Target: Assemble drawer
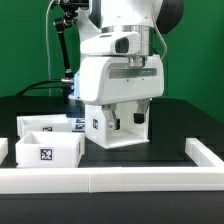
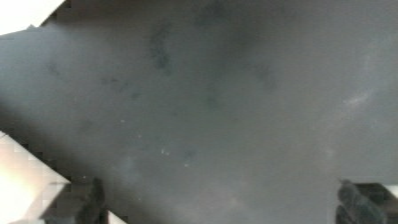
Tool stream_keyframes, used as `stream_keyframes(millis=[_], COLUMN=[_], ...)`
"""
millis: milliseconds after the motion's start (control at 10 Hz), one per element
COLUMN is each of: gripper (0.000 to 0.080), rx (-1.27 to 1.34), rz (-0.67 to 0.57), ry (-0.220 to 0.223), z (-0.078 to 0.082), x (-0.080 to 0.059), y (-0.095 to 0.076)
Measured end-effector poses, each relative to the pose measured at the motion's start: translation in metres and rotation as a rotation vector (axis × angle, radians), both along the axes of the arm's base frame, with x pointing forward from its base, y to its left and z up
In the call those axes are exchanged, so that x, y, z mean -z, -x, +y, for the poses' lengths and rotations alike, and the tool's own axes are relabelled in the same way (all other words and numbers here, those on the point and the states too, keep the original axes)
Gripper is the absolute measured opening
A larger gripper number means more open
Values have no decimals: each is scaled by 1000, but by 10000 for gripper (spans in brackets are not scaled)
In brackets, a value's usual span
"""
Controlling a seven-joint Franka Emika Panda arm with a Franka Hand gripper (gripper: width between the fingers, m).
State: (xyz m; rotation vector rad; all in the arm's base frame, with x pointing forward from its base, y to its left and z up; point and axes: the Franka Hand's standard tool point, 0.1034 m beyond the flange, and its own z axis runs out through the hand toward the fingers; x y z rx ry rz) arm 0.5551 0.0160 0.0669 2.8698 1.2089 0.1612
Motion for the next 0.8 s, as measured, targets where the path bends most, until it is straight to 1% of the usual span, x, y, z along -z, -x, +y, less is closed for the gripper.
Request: stream_keyframes(millis=[600, 700, 800], gripper=[649, 649, 649], rx=[7, 67, 154], rz=[1, 31, 46], ry=[-1, -4, -9], z=[0, 1, 7], x=[0, -4, -7], y=[0, 0, 1])
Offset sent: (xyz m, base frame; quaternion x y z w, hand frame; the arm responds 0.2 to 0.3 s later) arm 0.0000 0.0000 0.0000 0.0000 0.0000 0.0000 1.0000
